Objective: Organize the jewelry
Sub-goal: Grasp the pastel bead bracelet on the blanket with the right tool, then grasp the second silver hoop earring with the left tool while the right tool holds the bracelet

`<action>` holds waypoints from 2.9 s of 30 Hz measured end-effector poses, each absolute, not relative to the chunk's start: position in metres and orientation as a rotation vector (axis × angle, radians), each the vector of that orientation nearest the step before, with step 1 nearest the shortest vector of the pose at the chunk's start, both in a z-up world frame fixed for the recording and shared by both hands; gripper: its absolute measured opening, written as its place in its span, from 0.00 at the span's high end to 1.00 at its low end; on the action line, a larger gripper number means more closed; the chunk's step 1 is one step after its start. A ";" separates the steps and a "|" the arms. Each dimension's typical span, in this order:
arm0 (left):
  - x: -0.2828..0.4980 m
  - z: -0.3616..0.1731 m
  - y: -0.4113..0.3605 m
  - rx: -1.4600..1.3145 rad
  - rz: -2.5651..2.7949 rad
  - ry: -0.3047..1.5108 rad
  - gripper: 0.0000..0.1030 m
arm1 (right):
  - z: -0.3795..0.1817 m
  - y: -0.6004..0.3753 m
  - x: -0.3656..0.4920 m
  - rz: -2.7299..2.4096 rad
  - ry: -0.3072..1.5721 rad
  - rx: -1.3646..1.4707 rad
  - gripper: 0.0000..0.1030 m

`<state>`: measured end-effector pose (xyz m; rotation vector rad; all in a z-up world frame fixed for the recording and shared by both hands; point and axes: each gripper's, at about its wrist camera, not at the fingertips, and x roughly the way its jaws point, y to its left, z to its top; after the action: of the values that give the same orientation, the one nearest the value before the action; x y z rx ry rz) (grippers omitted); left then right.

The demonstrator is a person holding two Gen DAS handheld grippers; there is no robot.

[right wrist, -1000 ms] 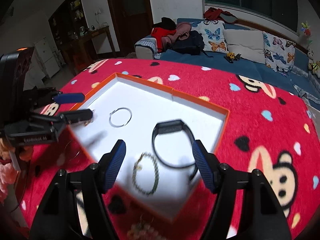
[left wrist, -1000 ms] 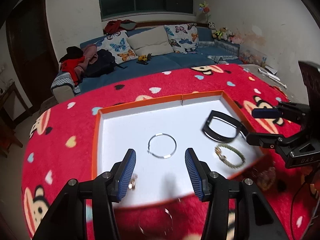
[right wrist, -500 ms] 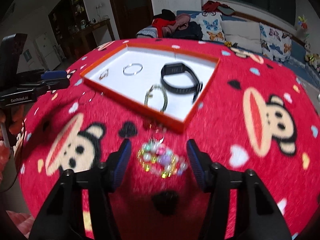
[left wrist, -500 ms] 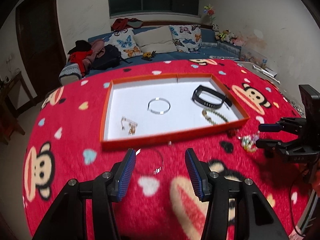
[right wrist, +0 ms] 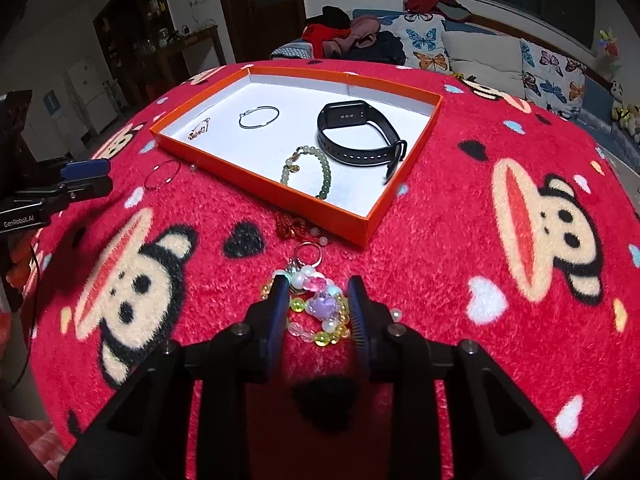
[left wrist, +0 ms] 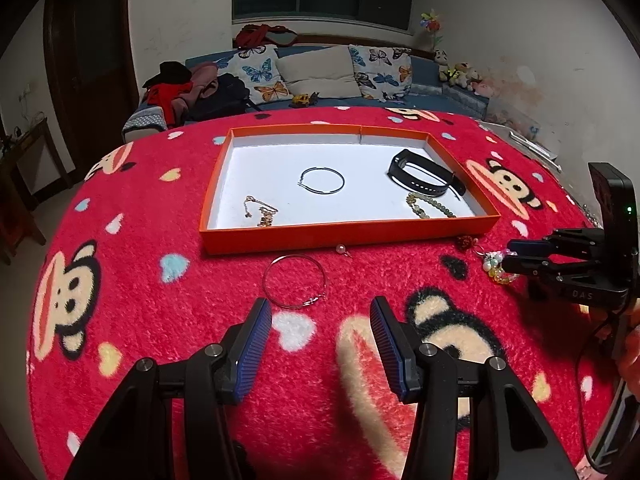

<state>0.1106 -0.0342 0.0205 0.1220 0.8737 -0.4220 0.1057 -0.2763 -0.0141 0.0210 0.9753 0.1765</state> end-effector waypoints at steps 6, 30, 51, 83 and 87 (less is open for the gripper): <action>0.110 0.018 -0.042 0.129 -0.435 0.875 0.47 | -0.015 -0.271 0.099 0.152 0.981 -0.032 0.76; 0.116 0.004 -0.041 0.111 -0.450 0.882 0.47 | 0.024 -0.276 0.057 0.106 0.892 -0.048 0.89; 0.148 -0.020 -0.043 0.114 -0.423 0.916 0.43 | 0.097 -0.271 0.025 0.168 0.697 -0.004 0.89; 0.166 0.001 -0.050 0.152 -0.408 0.839 0.49 | 0.110 -0.276 0.057 0.222 0.650 0.066 0.89; 0.172 0.026 -0.050 0.121 -0.428 0.795 0.49 | 0.115 -0.282 0.072 0.232 0.633 0.095 0.89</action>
<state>0.1724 -0.0499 0.0256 0.1214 0.7952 -0.4282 0.0721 -0.2821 0.1153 0.0947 0.6330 0.2320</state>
